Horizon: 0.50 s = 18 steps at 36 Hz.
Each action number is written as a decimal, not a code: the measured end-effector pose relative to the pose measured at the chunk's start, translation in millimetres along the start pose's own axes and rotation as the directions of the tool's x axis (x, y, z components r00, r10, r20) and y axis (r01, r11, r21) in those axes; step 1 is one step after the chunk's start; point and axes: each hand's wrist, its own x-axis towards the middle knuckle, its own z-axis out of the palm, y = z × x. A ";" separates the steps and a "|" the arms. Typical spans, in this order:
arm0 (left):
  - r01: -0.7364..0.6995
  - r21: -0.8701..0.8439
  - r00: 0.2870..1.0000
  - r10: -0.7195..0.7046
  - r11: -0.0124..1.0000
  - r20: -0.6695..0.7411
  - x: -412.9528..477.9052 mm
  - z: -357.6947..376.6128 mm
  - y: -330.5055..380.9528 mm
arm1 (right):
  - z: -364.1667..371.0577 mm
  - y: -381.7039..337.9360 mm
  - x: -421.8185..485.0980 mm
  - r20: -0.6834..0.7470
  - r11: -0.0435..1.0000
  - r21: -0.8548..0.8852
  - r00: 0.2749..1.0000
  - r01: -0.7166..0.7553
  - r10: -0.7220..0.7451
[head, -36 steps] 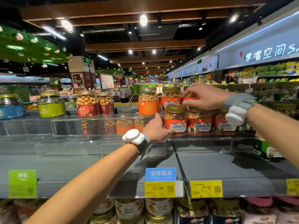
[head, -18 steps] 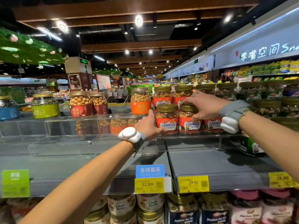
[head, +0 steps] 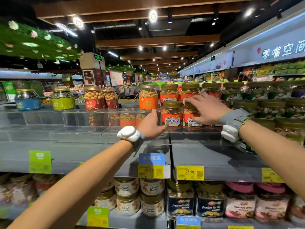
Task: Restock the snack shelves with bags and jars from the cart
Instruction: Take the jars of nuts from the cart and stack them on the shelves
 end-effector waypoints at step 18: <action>-0.120 -0.584 0.987 0.161 0.803 0.019 -141.4 48.5 149.0 | -41.9 -43.2 -242.4 0.061 0.667 0.661 0.910 -0.345 0.411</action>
